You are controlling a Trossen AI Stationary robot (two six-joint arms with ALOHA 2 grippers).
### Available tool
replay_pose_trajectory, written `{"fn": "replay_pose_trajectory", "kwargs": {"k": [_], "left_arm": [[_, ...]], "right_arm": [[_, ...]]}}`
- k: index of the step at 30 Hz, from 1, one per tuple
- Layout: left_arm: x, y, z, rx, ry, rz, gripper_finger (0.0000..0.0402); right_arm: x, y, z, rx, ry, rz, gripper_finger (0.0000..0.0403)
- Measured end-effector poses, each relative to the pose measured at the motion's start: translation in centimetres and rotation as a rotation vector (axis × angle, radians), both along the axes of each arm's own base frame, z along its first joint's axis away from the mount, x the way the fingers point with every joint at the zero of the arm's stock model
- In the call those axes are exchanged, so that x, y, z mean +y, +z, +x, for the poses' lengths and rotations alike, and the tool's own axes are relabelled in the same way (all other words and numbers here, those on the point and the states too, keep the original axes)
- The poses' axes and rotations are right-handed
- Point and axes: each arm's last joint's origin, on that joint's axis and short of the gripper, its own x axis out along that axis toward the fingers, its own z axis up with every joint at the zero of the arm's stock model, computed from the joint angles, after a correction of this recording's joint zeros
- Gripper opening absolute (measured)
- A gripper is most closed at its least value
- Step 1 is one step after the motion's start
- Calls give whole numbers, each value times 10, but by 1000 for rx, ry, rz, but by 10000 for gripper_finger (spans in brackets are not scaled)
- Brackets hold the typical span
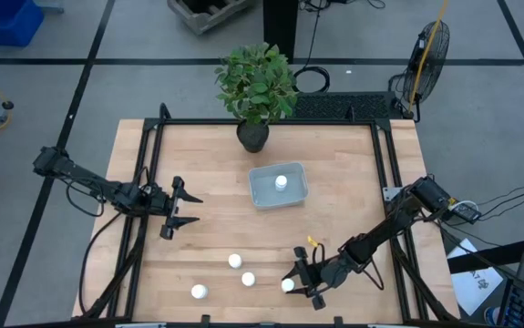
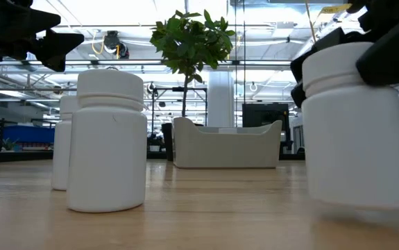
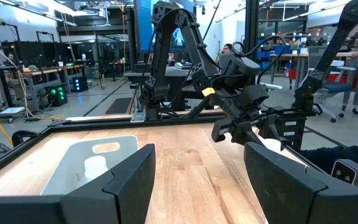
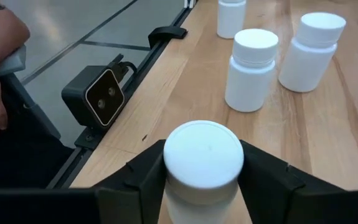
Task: Pick and place pill bottles into a basket
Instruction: Put the white pill bottle into the gray bin
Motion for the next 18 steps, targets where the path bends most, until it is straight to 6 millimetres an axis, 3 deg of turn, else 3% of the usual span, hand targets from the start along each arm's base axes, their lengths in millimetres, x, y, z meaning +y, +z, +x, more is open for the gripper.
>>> {"fn": "replay_pose_trajectory", "kwargs": {"k": [6, 18], "left_arm": [[0, 0, 0, 0, 0, 0, 251], [0, 0, 0, 0, 0, 0, 251]], "right_arm": [[0, 5, 0, -23, 12, -21, 152], [-14, 25, 6, -86, -6, -57, 158]]}}
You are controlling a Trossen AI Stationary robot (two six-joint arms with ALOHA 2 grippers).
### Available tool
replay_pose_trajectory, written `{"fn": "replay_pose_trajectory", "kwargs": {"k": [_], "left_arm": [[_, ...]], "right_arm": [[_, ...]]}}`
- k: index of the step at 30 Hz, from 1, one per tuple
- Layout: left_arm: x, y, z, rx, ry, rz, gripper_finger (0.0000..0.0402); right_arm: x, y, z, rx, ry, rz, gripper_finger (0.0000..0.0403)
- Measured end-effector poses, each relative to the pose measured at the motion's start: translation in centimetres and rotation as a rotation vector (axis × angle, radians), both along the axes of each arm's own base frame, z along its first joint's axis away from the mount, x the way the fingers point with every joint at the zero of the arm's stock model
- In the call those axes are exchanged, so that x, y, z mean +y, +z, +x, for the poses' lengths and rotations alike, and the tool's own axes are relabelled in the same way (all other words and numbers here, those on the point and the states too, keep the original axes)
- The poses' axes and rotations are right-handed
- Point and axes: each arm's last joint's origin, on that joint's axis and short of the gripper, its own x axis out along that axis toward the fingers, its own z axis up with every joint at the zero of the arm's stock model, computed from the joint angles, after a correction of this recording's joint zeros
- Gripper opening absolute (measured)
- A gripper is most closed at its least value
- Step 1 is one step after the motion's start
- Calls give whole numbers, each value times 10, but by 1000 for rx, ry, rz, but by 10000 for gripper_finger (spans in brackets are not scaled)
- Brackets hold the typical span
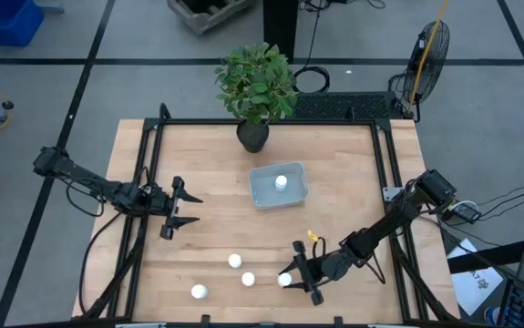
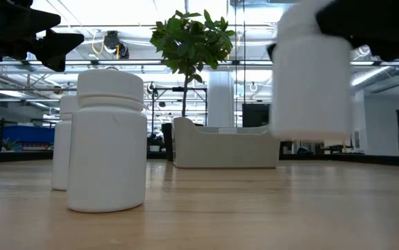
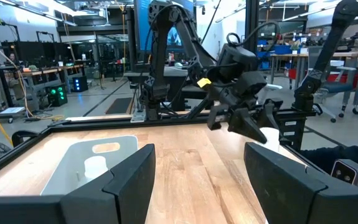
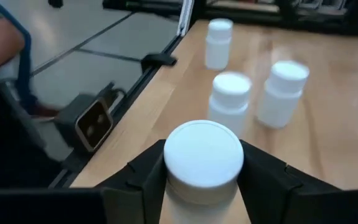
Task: Pick and place pill bottles into a basket
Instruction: Put the white pill bottle into the gray bin
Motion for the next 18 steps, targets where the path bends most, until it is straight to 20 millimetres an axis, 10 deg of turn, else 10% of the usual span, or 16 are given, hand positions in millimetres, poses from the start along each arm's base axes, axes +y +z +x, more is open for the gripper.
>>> {"fn": "replay_pose_trajectory", "kwargs": {"k": [18], "left_arm": [[0, 0, 0, 0, 0, 0, 251]], "right_arm": [[-64, 37, 25, -114, -148, -119, 160]]}}
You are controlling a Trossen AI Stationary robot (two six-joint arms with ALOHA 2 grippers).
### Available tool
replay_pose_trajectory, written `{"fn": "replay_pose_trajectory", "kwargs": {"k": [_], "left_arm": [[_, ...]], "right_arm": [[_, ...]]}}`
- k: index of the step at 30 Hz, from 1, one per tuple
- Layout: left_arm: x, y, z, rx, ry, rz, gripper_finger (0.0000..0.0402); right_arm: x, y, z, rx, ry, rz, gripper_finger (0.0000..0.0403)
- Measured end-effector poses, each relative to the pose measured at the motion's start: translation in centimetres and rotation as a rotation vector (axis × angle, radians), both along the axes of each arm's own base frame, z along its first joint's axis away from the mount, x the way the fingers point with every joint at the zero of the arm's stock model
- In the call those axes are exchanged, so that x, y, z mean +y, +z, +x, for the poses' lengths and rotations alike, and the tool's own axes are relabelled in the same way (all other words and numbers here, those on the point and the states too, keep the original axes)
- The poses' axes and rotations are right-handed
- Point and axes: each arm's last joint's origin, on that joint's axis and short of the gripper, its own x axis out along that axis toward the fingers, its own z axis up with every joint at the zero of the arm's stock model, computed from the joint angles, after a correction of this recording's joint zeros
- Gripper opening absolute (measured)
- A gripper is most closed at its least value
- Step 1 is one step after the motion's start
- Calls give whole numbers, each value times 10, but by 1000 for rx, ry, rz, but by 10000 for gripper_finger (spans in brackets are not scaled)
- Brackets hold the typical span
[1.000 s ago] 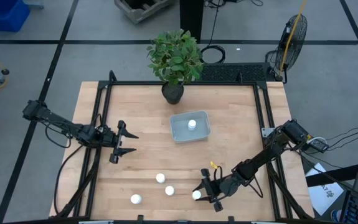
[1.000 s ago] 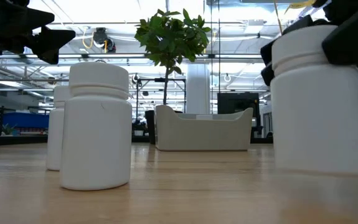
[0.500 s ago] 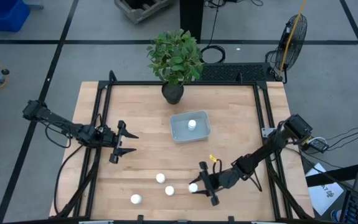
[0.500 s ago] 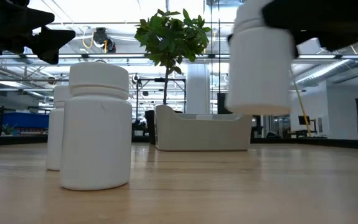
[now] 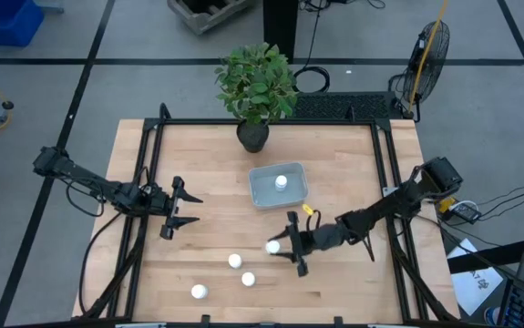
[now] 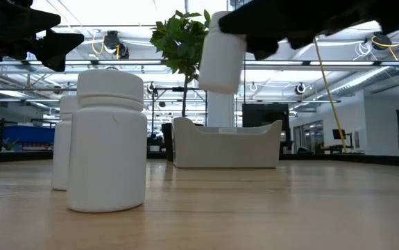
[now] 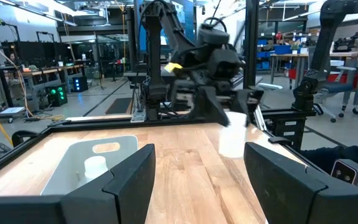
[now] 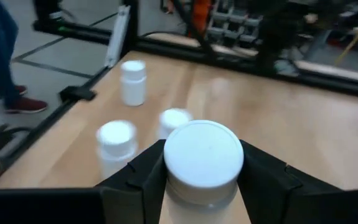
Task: Pick and place pill bottles into a basket
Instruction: Put the white pill bottle into the gray bin
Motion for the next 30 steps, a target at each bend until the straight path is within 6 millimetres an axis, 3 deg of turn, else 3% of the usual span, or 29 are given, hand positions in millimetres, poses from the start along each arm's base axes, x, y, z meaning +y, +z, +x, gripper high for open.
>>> {"fn": "replay_pose_trajectory", "kwargs": {"k": [8, 15, 24, 30], "left_arm": [[0, 0, 0, 0, 0, 0, 251], [0, 0, 0, 0, 0, -1, 251], [0, 0, 0, 0, 0, 0, 251], [0, 0, 0, 0, 0, 0, 251]], "right_arm": [[-52, 16, 10, -8, -132, -7, 155], [-95, 16, 18, -5, -189, 38, 157], [-122, 15, 21, -8, -221, 32, 161], [-127, 16, 21, -8, -199, 47, 156]]}}
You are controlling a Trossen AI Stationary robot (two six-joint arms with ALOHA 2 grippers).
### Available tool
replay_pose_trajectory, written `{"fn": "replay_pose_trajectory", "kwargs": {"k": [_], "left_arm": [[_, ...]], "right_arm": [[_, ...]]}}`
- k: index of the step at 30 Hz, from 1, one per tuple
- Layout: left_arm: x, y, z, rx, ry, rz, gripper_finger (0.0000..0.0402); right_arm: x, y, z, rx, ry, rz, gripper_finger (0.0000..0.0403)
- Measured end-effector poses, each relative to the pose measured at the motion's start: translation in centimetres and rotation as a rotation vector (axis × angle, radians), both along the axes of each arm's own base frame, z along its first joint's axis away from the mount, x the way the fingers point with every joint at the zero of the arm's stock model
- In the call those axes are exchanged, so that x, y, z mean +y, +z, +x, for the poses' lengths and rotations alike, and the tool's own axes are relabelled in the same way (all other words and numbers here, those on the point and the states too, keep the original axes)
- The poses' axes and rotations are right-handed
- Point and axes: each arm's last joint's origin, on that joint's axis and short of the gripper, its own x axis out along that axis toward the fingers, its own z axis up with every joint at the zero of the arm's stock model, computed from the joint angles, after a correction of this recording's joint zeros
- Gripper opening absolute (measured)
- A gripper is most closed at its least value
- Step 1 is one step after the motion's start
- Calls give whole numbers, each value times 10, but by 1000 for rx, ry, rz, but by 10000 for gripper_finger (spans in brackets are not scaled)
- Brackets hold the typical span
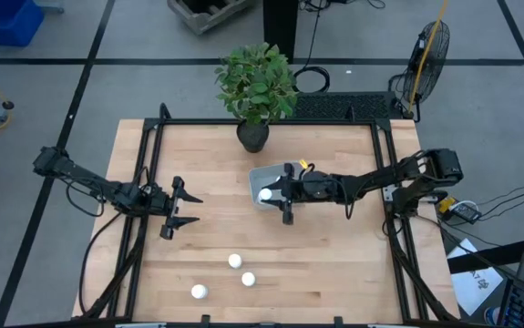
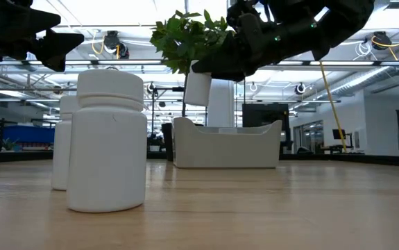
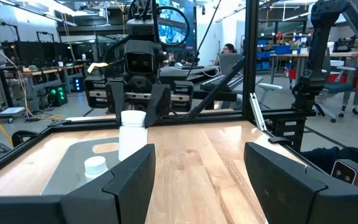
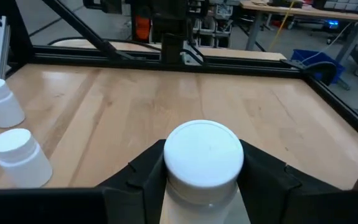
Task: Pick and place pill bottles into a basket
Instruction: Put the white pill bottle into the gray bin
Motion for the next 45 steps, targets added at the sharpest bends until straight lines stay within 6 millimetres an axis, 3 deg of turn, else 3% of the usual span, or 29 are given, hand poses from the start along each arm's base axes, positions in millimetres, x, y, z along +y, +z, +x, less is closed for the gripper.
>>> {"fn": "replay_pose_trajectory", "kwargs": {"k": [26, 45], "left_arm": [[0, 0, 0, 0, 0, 0, 251], [0, 0, 0, 0, 0, 0, 251]], "right_arm": [[-23, 2, 0, -24, 3, 2, 159], [-23, -5, -2, 52, 2, 10, 157]]}}
